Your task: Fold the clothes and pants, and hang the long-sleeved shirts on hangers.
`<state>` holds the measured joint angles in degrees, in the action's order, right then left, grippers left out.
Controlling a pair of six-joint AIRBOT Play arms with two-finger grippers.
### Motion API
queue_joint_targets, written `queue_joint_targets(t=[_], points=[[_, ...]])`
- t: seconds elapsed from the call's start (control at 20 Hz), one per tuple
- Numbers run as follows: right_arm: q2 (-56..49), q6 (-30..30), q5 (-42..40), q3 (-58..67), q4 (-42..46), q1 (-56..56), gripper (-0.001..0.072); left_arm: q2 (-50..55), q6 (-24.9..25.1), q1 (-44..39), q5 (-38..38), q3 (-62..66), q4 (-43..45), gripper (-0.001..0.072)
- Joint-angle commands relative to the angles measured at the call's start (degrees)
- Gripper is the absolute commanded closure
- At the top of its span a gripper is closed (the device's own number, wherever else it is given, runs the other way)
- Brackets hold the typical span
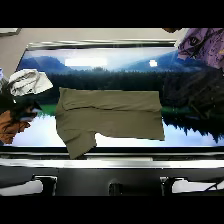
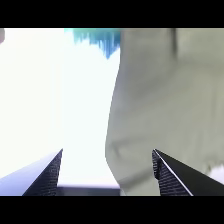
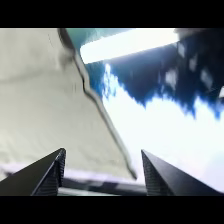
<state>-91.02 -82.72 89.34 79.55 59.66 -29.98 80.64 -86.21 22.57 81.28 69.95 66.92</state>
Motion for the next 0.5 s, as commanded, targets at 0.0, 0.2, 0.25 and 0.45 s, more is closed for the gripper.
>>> queue_joint_targets(t=[0.0,0.2,0.25,0.45], points=[[4.66,3.04,-3.50,-11.17,-3.52,-2.23,0.0163,-14.95,4.44,1.57,-11.43,-25.92,-10.34,0.0089],[5.01,3.50,-3.37,-13.16,-3.72,-1.18,0.0171,-20.28,9.01,-1.01,-15.61,-39.74,-19.63,0.0089],[5.05,3.45,-3.39,-13.16,-3.74,-0.83,0.0171,-20.26,9.18,-1.97,-16.24,-41.16,-20.04,0.0089],[5.09,3.43,-3.32,-13.16,-4.13,-0.76,0.0171,-20.24,9.14,-5.99,-18.67,-42.49,-20.06,0.0089]])
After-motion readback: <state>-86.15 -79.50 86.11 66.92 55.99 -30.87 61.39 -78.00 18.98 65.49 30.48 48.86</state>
